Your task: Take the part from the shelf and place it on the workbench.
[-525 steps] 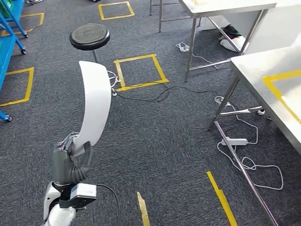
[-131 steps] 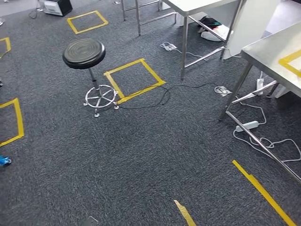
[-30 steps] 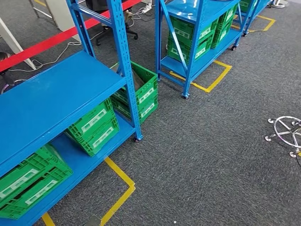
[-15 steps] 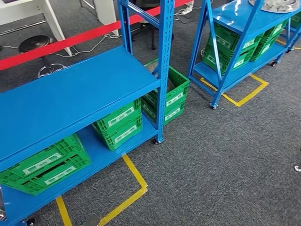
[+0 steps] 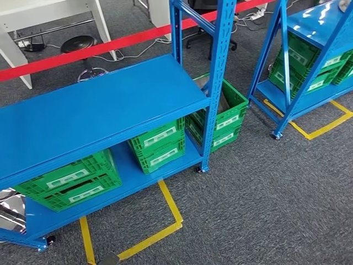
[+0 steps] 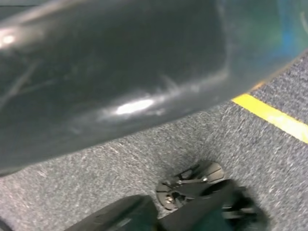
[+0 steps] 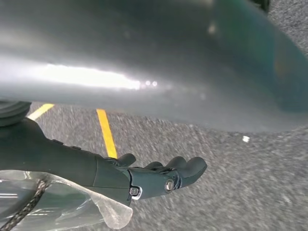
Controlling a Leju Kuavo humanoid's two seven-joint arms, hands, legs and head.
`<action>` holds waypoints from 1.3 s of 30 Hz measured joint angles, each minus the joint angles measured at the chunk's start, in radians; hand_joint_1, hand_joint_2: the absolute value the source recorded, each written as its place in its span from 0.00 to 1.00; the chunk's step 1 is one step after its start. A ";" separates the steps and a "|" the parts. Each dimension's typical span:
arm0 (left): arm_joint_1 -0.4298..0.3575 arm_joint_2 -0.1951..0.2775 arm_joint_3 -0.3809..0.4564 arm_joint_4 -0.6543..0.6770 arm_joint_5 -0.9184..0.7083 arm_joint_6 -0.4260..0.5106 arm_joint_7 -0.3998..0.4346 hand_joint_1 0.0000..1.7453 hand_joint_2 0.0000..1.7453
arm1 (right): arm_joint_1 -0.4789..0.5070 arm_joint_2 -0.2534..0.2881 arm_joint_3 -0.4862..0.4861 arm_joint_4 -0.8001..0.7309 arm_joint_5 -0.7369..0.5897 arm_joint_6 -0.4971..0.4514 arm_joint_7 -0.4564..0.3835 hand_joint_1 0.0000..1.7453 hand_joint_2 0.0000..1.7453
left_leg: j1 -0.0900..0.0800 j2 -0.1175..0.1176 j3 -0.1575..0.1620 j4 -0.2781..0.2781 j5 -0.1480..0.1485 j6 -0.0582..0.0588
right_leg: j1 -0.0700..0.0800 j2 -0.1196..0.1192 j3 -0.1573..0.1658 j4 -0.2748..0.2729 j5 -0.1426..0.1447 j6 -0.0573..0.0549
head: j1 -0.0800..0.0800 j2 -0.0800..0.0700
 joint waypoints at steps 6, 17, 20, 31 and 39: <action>0.002 0.000 -0.002 -0.001 0.000 0.001 0.001 0.00 0.00 | -0.004 0.001 0.000 0.000 0.000 0.000 -0.001 0.00 0.00 | -0.004 -0.006 0.044 -0.091 0.004 0.019 | 0.004 -0.014 0.017 0.010 -0.034 0.025 | 0.006 0.000; 0.000 -0.003 -0.004 -0.002 0.010 -0.002 0.008 0.00 0.00 | -0.001 -0.001 -0.006 0.002 0.015 -0.004 -0.006 0.00 0.00 | 0.014 -0.140 0.074 -0.084 -0.028 -0.002 | -0.022 0.142 -0.075 0.024 0.053 0.047 | 0.015 0.000; 0.005 -0.001 -0.004 -0.004 0.011 -0.001 0.009 0.00 0.00 | -0.004 0.000 -0.007 0.003 0.016 -0.005 -0.008 0.00 0.00 | 0.017 -0.154 0.070 -0.083 -0.031 -0.017 | -0.021 0.124 -0.062 0.016 0.047 0.026 | 0.014 0.000; 0.008 0.000 -0.004 -0.007 0.021 -0.001 0.014 0.00 0.00 | -0.005 0.002 -0.019 0.003 0.042 -0.005 -0.018 0.00 0.00 | 0.008 0.015 0.022 -0.026 -0.001 -0.019 | -0.011 -0.009 -0.015 0.008 0.009 0.009 | 0.000 0.000; 0.007 -0.001 -0.004 -0.014 0.026 0.001 0.014 0.00 0.00 | -0.014 0.000 -0.031 0.005 0.058 -0.008 -0.028 0.00 0.00 | 0.011 -0.021 0.044 -0.097 0.013 0.017 | -0.012 0.056 -0.063 0.137 -0.079 0.042 | 0.006 0.000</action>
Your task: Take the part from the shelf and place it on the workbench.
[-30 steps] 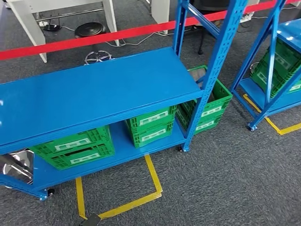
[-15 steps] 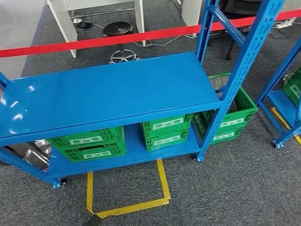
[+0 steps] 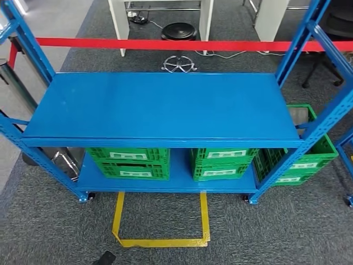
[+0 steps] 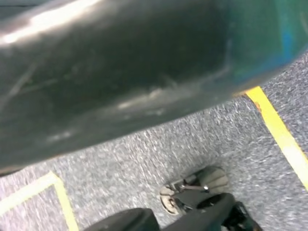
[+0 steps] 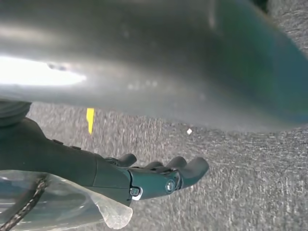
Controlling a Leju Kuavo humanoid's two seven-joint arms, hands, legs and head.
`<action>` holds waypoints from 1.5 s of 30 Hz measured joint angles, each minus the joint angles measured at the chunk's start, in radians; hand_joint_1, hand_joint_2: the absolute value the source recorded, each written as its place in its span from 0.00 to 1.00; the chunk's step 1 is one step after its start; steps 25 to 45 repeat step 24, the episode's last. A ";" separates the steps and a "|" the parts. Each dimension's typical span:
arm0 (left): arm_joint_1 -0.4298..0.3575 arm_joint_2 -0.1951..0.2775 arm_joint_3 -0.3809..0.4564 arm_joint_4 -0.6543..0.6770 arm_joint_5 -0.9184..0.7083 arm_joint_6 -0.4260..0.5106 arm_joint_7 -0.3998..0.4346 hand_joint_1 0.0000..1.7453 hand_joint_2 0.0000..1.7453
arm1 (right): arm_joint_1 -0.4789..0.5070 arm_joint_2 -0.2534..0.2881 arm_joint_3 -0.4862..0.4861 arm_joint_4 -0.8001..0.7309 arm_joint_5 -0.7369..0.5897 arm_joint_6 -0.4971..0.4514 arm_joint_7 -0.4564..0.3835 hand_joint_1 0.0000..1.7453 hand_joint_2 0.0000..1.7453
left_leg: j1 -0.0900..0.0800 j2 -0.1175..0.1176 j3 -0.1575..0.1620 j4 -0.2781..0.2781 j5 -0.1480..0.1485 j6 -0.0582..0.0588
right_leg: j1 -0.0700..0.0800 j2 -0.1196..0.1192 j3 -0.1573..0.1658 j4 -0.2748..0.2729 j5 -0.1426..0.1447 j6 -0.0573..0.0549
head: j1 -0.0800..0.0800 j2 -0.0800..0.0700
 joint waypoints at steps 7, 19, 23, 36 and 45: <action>0.003 -0.002 0.000 -0.001 0.001 0.000 0.000 0.00 0.00 | -0.002 0.000 -0.017 0.002 0.001 0.001 -0.010 0.00 0.00 | 0.001 -0.043 0.018 0.009 -0.021 -0.012 | -0.003 0.024 -0.027 -0.065 0.120 0.002 | 0.001 0.000; 0.006 -0.001 -0.001 -0.003 0.002 0.001 0.000 0.00 0.00 | -0.006 0.002 -0.024 0.004 0.003 0.003 -0.017 0.00 0.00 | 0.007 -0.033 -0.114 0.288 -0.134 -0.055 | -0.004 0.014 0.016 -0.124 0.117 -0.044 | -0.008 0.000; 0.005 0.000 -0.001 -0.003 0.002 0.001 0.000 0.00 0.00 | -0.007 0.002 -0.025 0.004 0.006 0.004 -0.017 0.00 0.00 | 0.003 -0.028 -0.012 0.053 -0.014 -0.038 | -0.001 0.014 0.031 -0.124 0.107 -0.034 | -0.008 0.000; 0.004 0.000 -0.001 -0.003 0.002 0.001 0.000 0.00 0.00 | -0.008 0.002 -0.025 0.004 0.006 0.004 -0.018 0.00 0.00 | 0.001 -0.027 -0.002 0.030 -0.011 -0.036 | 0.000 0.014 0.032 -0.124 0.105 -0.032 | -0.008 0.000; 0.004 0.000 -0.001 -0.003 0.002 0.001 0.000 0.00 0.00 | -0.008 0.002 -0.025 0.004 0.006 0.004 -0.018 0.00 0.00 | 0.001 -0.027 -0.002 0.030 -0.011 -0.036 | 0.000 0.014 0.032 -0.124 0.105 -0.032 | -0.008 0.000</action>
